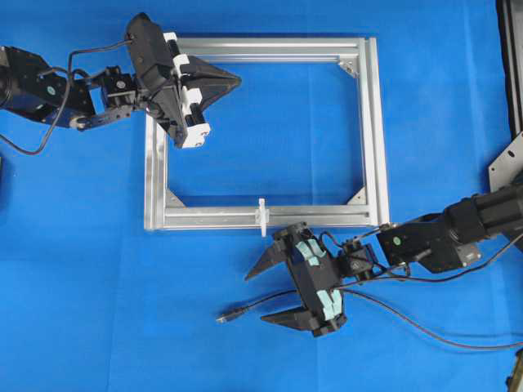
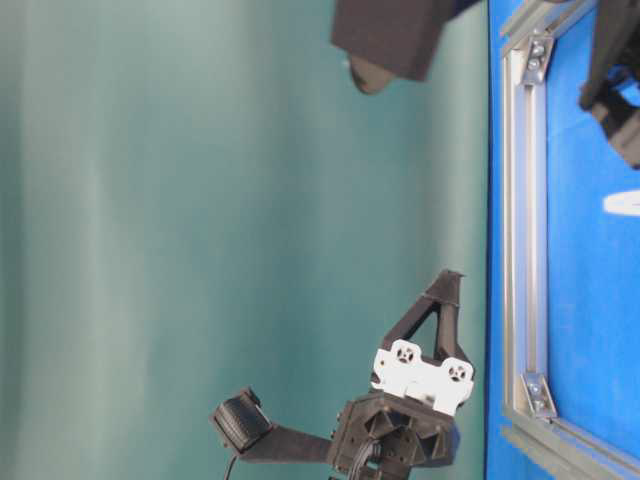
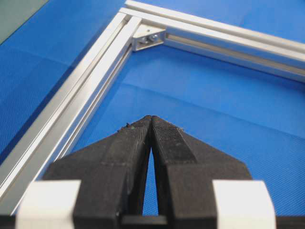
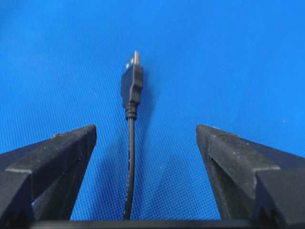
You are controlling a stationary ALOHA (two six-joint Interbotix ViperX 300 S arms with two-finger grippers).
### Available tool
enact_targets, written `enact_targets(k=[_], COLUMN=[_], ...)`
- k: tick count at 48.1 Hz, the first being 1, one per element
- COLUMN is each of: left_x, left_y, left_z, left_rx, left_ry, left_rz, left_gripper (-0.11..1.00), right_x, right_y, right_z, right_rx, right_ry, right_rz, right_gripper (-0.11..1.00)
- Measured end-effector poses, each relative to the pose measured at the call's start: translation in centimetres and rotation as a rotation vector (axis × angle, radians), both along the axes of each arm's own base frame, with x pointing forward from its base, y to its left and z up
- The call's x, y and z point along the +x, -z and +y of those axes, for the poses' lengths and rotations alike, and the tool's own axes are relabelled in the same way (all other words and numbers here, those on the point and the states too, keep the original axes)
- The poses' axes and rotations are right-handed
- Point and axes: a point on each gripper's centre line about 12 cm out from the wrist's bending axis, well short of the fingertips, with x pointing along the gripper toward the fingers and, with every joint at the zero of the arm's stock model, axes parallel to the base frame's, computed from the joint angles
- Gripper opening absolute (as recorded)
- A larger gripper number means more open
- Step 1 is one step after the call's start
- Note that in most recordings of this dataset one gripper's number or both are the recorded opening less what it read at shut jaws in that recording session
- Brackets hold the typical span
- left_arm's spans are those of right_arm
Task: Insert the wire through the string loop located in the center.
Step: 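Open the right gripper and move it over the black USB cable plug, then lower the right gripper and close it on the cable behind the plug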
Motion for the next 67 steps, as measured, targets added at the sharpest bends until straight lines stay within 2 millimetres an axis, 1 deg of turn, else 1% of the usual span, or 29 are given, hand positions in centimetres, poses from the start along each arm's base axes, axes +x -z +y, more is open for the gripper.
enact_targets(k=[10,24,26,28,35,38,41,67], left_x=[-0.05,-0.04,-0.1,-0.1,-0.1,-0.1,-0.1,-0.1], left_y=[0.04,0.1,0.09,0.15,0.15,0.09,0.09,0.09], left_z=[0.0,0.0,0.04,0.04,0.04,0.04,0.04,0.04], left_rx=[-0.001,-0.002,-0.002,-0.002,-0.002,-0.002,-0.002,-0.002], left_ry=[-0.001,-0.001,-0.003,-0.003,-0.003,-0.003,-0.003,-0.003], left_rz=[0.001,0.003,0.003,0.004,0.004,0.003,0.003,0.003], left_gripper=[0.0,0.0,0.0,0.0,0.0,0.0,0.0,0.0], right_x=[-0.03,-0.1,-0.1,-0.1,-0.12,-0.13,-0.13,-0.23], right_y=[0.25,0.55,0.55,0.55,0.58,0.6,0.6,0.81], right_z=[-0.07,-0.11,-0.11,-0.1,-0.12,-0.12,-0.12,-0.16], right_rx=[0.0,-0.005,-0.005,-0.006,-0.01,-0.01,-0.011,-0.017], right_ry=[0.007,0.009,0.009,0.008,0.007,0.006,0.006,0.007], right_rz=[0.011,0.026,0.026,0.025,0.027,0.029,0.028,0.048], right_gripper=[0.83,0.7,0.65,0.55,0.16,0.04,-0.02,-0.02])
